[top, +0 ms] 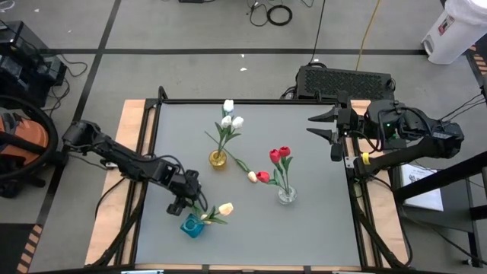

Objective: Sort flowers into vase by color
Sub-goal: Put the bottom yellow tulip into the blue vase

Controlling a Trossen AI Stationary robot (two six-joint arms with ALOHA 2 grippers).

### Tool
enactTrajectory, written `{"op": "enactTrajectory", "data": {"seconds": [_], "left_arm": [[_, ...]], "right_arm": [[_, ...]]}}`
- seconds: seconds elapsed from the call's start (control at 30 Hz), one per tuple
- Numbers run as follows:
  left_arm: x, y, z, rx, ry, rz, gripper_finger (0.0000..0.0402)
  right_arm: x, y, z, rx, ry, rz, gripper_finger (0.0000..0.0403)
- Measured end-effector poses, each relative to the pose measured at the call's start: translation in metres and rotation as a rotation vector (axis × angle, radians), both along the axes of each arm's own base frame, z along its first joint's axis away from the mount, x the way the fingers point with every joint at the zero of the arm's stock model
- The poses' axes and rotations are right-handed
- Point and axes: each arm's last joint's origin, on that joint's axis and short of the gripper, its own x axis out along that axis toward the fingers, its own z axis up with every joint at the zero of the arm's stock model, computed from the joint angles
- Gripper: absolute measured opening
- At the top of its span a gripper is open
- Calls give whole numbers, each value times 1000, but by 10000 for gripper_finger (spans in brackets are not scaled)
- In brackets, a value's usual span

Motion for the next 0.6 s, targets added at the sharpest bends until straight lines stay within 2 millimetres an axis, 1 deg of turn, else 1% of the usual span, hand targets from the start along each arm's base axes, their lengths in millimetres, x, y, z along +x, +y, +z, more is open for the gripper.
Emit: {"op": "enactTrajectory", "data": {"seconds": [0.1, 0.27, 0.37, 0.5, 0.6], "left_arm": [[0, 0, 0, 27, -6, -1, 208], [-1, -1, -1, 20, 9, 39, 208], [-3, -4, -1, 19, 10, 24, 208], [-5, -10, 0, 11, 10, -27, 208], [-7, -14, 0, 35, -14, -122, 208]], "right_arm": [[0, 0, 0, 0, 0, 0, 125], [0, 0, 0, 0, 0, 0, 125], [0, 0, 0, 0, 0, 0, 125], [0, 0, 0, 0, 0, 0, 125], [0, 0, 0, 0, 0, 0, 125]]}}
